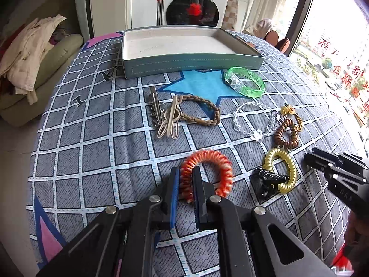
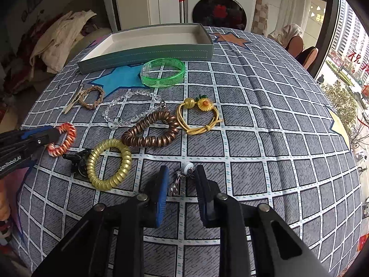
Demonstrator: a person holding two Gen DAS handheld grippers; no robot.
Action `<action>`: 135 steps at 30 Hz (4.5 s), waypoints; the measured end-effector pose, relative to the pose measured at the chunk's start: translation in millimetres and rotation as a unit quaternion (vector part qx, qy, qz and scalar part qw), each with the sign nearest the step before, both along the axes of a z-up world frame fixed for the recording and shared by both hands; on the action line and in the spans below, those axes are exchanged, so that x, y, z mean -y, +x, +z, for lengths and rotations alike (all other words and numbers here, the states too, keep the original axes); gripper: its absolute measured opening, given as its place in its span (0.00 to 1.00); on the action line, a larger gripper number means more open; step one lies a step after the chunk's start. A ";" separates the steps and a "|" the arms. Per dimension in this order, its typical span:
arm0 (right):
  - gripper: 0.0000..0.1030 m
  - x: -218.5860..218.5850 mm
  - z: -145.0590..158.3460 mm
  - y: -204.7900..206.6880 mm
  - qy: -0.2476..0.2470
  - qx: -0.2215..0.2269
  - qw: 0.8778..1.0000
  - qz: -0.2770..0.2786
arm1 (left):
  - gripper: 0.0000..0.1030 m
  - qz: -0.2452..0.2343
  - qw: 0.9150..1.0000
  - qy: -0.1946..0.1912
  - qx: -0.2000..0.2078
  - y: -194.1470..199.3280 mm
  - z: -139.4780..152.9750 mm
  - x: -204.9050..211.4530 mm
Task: Organize jewelry
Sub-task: 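Grasp the orange coiled hair tie with the left tool while the right tool grasps the silver charm, then carry both held items into the tray and open both tools to release them, then move both open tools back over the remaining jewelry on the table, then grasp the beige hair clip with the left tool while the right tool grasps the yellow sunflower bracelet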
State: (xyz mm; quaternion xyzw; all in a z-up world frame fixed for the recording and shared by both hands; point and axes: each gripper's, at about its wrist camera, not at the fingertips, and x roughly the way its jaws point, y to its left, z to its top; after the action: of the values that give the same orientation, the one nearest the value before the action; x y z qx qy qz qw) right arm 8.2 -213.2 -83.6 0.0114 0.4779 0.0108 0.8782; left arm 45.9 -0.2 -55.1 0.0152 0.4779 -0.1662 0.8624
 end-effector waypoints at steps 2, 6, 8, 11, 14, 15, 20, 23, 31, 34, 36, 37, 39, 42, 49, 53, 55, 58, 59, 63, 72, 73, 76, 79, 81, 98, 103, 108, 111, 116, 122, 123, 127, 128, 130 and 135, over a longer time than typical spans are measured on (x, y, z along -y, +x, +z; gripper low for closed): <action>0.14 4.8 1.0 -1.2 0.013 0.001 1.000 -0.008 | 0.30 0.003 1.000 -0.011 -0.003 -1.0 1.2 -3.5; 0.13 12.5 9.0 -0.8 0.036 0.014 0.999 -0.012 | 0.30 0.008 0.999 -0.041 0.000 -3.2 10.7 -10.6; 0.13 15.1 16.2 1.9 0.051 0.020 0.998 -0.013 | 0.30 0.009 0.999 -0.051 0.006 -5.1 19.8 -14.1; 0.13 19.6 28.8 11.9 0.079 0.031 0.996 -0.012 | 0.30 0.009 0.998 -0.061 0.019 -3.6 35.2 -17.3; 0.13 21.0 43.0 27.8 0.105 0.040 0.994 -0.007 | 0.30 0.009 0.997 -0.077 0.028 6.2 52.1 -20.8; 0.13 21.0 48.0 34.7 0.112 0.043 0.993 -0.004 | 0.30 0.009 0.996 -0.081 0.031 10.4 57.1 -20.9; 0.13 15.0 71.5 77.1 0.125 0.054 0.991 0.017 | 0.30 0.016 0.995 -0.079 0.054 46.4 81.3 -20.8; 0.13 11.9 81.1 108.3 0.129 0.059 0.990 0.026 | 0.30 0.021 0.995 -0.081 0.061 75.5 93.1 -18.1; 0.13 8.6 86.8 202.3 0.139 0.052 0.988 0.035 | 0.30 0.047 0.995 -0.055 0.068 167.4 94.0 -3.6; 0.13 7.1 77.2 232.6 0.133 0.041 0.990 0.033 | 0.30 0.059 0.995 -0.048 0.057 203.5 79.2 0.5; 0.13 6.6 69.6 249.1 0.131 0.036 0.990 0.031 | 0.30 0.065 0.996 -0.041 0.054 216.2 69.2 2.1; 0.13 5.8 64.7 256.0 0.130 0.032 0.990 0.031 | 0.30 0.068 0.996 -0.035 0.051 225.8 62.5 3.3; 0.13 4.1 53.8 269.1 0.128 0.021 0.991 0.027 | 0.30 0.068 0.996 -0.026 0.043 234.5 51.4 6.5; 0.13 3.1 36.2 284.0 0.129 0.003 0.991 0.019 | 0.30 0.065 0.997 -0.016 0.027 244.2 33.6 10.5; 0.17 -2.1 13.2 293.4 0.107 -0.006 0.994 0.012 | 0.30 0.061 0.998 0.018 0.014 253.3 10.9 21.9; 0.22 -4.2 7.2 292.5 0.088 -0.007 0.996 0.013 | 0.30 0.061 0.997 0.050 0.025 252.0 3.8 28.0; 0.49 -4.1 5.5 293.1 0.084 -0.011 0.996 0.006 | 0.30 0.064 0.995 0.070 0.031 251.0 4.7 31.9; 0.57 0.3 6.6 290.1 0.105 -0.011 0.994 0.001 | 0.30 0.062 0.995 0.073 0.034 247.4 8.4 33.6; 0.57 3.4 8.2 287.7 0.113 -0.008 0.994 -0.001 | 0.30 0.061 0.995 0.069 0.039 244.7 10.7 33.6; 0.68 11.3 19.3 278.9 0.130 0.006 0.991 -0.002 | 0.30 0.055 0.995 0.052 0.059 236.2 25.0 33.1; 0.77 15.0 43.4 255.8 0.138 0.030 0.990 -0.012 | 1.00 0.059 0.992 0.044 0.102 213.2 52.6 29.2; 0.78 16.1 45.9 252.1 0.140 0.033 0.990 -0.012 | 1.00 0.059 0.992 0.045 0.107 209.2 55.9 27.0; 0.80 20.3 53.6 235.2 0.148 0.048 0.988 -0.015 | 1.00 0.063 0.990 0.047 0.120 194.0 64.1 17.2; 0.89 22.8 58.7 218.2 0.163 0.059 0.985 -0.014 | 1.00 0.062 0.991 0.041 0.115 176.0 68.8 6.2; 1.00 23.2 59.6 206.5 0.171 0.065 0.983 -0.009 | 1.00 0.061 0.991 0.038 0.111 164.1 68.7 -0.3; 1.00 33.6 31.6 124.4 0.146 0.000 0.989 -0.031 | 1.00 0.055 0.995 0.048 0.065 65.6 23.8 -13.7; 1.00 43.0 19.0 98.7 0.107 -0.009 0.993 -0.047 | 1.00 0.050 0.996 0.053 0.057 50.6 12.5 -7.8; 1.00 54.9 15.2 84.6 0.076 -0.011 0.995 -0.062 | 1.00 0.057 0.996 0.050 0.048 44.8 5.9 -9.9; 1.00 61.8 12.2 81.6 0.063 -0.013 0.996 -0.068 | 1.00 0.059 0.996 0.050 0.050 44.1 6.6 -10.3; 1.00 69.6 9.6 80.8 0.055 -0.013 0.996 -0.074 | 1.00 0.055 0.996 0.049 0.056 44.5 9.6 -7.8; 0.94 68.4 5.8 80.5 0.030 -0.013 0.998 -0.060 | 1.00 0.039 0.997 0.055 0.046 49.8 3.4 1.7; 0.92 67.2 4.6 80.9 0.025 -0.014 0.998 -0.056 | 1.00 0.038 0.997 0.056 0.046 50.1 2.5 2.8; 0.79 61.0 -0.1 83.9 0.017 -0.020 0.999 -0.044 | 1.00 0.036 0.997 0.058 0.048 50.8 0.7 5.8; 0.77 58.8 -1.3 85.3 0.017 -0.022 0.999 -0.038 | 1.00 0.037 0.997 0.058 0.048 51.5 0.2 6.2; 0.74 52.7 -3.3 88.9 0.010 -0.023 0.999 -0.027 | 0.88 0.036 0.997 0.058 0.042 53.7 -1.8 7.2; 0.70 33.3 -4.7 95.6 -0.022 -0.012 1.000 0.009 | 0.79 0.036 0.997 0.063 0.040 55.8 -5.5 8.4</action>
State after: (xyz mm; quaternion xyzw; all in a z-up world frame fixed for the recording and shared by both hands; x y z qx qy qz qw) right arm 103.8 -246.5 -88.3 -0.0115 0.4890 0.0078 0.8722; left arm 101.7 -8.6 -60.6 0.0586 0.4525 -0.1041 0.8837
